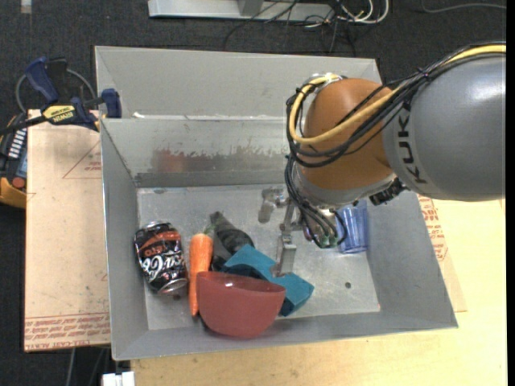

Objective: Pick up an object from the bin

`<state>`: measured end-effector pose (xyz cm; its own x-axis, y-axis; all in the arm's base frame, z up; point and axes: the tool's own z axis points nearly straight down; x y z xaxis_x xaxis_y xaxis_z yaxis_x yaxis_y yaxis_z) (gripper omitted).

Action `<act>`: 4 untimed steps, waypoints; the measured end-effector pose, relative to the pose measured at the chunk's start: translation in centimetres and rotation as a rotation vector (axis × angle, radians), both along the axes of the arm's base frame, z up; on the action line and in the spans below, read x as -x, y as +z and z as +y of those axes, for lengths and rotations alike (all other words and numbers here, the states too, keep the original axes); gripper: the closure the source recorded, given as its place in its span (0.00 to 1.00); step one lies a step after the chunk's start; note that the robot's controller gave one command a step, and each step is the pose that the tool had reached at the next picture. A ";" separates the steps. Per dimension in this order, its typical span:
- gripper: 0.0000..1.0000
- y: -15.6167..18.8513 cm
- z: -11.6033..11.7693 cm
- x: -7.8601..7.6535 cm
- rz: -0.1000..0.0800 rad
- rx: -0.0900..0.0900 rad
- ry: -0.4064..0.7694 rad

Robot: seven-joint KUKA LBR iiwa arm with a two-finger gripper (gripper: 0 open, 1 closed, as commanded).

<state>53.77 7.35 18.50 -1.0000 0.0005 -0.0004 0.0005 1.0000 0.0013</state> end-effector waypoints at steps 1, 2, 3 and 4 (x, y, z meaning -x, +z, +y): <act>0.00 -9.6 0.0 1.3 0.003 -0.001 -0.168; 0.00 -3.2 -0.4 1.6 -0.005 -0.002 -0.134; 0.00 -8.6 1.6 1.7 0.005 -0.002 -0.225; 0.00 -11.4 1.4 3.4 -0.009 -0.006 -0.496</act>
Offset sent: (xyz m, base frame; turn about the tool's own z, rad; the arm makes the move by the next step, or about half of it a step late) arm -0.0175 -0.0044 -0.0356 0.1344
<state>50.36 8.77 7.07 -0.8793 0.4762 -0.0072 0.4761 0.8793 0.0095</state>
